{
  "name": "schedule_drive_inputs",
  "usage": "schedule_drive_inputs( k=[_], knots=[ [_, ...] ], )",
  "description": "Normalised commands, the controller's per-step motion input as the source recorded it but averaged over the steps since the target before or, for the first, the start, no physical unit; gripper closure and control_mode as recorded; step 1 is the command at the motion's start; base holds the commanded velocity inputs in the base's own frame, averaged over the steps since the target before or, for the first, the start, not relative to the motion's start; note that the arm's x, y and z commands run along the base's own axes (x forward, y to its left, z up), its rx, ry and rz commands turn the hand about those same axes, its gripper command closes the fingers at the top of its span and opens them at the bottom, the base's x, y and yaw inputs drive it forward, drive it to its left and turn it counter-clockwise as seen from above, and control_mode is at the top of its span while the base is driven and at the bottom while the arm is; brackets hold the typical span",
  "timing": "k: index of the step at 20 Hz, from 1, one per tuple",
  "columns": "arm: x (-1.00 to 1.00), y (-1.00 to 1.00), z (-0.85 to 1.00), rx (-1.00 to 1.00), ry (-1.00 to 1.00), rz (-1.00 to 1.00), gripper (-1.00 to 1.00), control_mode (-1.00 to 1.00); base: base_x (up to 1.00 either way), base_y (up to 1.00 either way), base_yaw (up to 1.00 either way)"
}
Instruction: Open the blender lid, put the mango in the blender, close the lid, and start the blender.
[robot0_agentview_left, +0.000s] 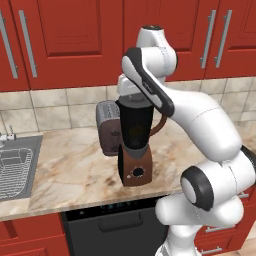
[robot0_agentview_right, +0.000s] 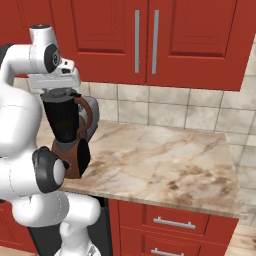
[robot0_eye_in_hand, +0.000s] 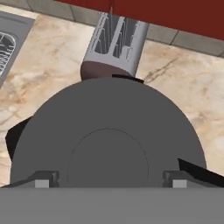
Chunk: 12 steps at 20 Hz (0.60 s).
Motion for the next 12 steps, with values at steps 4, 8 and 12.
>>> schedule_drive_inputs(
  k=[4,8,12],
  knots=[
    [0.06,0.0,0.15,0.0,-0.02,0.0,-1.0,-1.0,0.0,0.0,0.0],
    [-0.36,-0.01,0.49,0.0,-0.21,0.0,-1.0,-1.0,0.0,0.0,0.0],
    [-0.76,0.0,0.22,0.0,-0.26,-0.01,-1.0,-1.0,0.0,0.0,0.0]
  ],
)
